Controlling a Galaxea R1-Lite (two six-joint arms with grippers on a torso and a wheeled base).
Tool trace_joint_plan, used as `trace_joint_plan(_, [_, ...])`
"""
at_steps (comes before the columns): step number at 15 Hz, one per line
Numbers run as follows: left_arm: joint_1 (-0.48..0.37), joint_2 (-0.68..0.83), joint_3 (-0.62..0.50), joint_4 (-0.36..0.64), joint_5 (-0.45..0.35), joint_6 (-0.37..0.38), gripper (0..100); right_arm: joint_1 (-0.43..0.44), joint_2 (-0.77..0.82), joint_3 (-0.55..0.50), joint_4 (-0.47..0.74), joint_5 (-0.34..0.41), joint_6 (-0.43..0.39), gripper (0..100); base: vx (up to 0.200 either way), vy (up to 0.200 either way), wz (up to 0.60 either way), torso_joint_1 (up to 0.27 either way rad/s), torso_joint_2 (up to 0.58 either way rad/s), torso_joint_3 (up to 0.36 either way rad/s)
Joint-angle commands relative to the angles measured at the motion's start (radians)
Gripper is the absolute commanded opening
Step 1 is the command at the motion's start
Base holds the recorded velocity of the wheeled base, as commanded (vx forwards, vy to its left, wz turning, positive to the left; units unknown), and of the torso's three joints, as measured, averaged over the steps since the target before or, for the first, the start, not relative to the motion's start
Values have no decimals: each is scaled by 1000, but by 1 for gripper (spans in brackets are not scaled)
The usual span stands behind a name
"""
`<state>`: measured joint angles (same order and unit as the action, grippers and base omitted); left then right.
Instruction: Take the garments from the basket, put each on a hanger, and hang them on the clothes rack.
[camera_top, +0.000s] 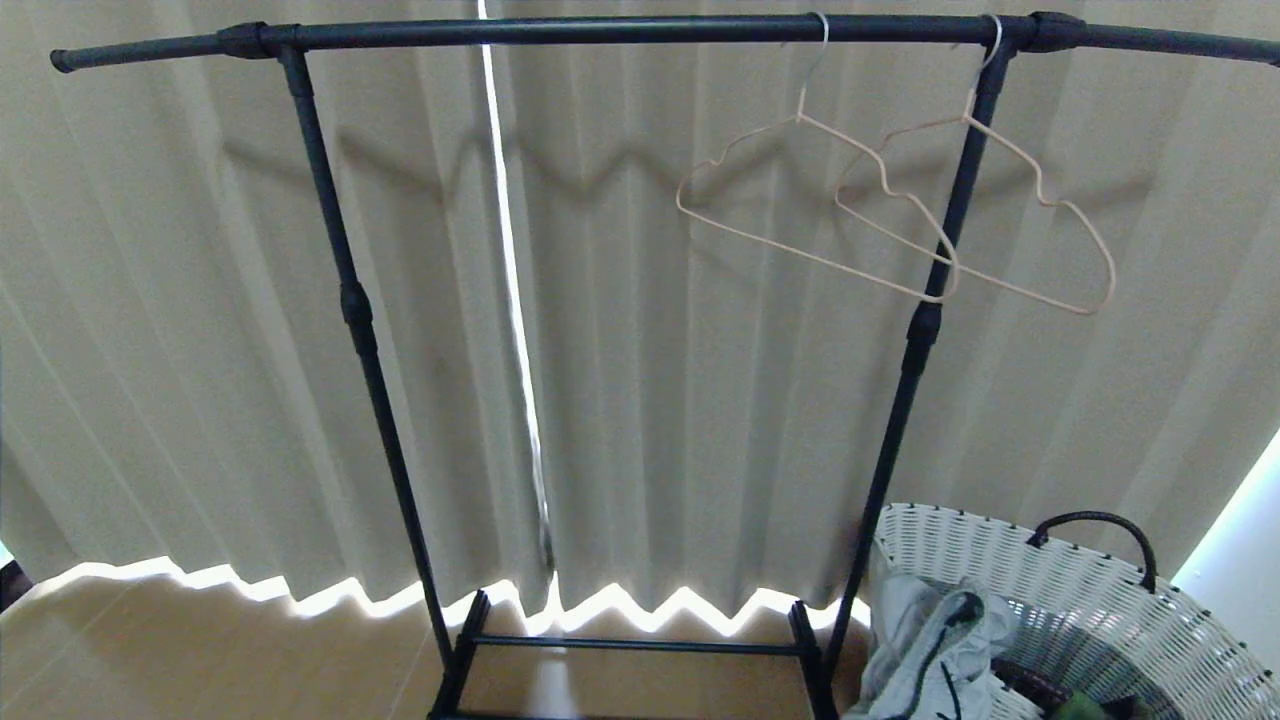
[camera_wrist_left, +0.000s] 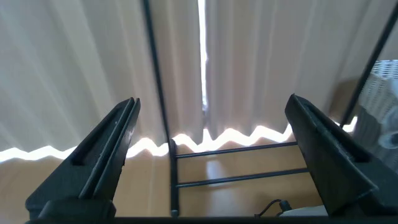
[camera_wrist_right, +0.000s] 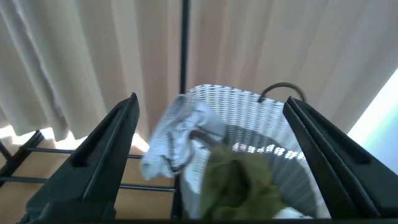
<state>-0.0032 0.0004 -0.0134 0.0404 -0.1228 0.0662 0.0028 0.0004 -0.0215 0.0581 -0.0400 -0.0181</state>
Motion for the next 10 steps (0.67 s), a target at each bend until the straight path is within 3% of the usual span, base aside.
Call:
trace_joint_plan(1, [0, 0, 0, -1, 0, 0, 100, 0, 0, 0, 0, 0, 0, 100, 0, -200, 0, 2, 7, 7])
trace_joint_plan(7, [0, 0, 0, -1, 0, -2, 100, 0, 0, 0, 0, 0, 0, 100, 0, -200, 0, 2, 3, 3])
trace_joint_plan(10, [0, 0, 0, -1, 0, -2, 100, 0, 0, 0, -1, 2, 1, 100, 0, 0, 0, 0, 0, 0])
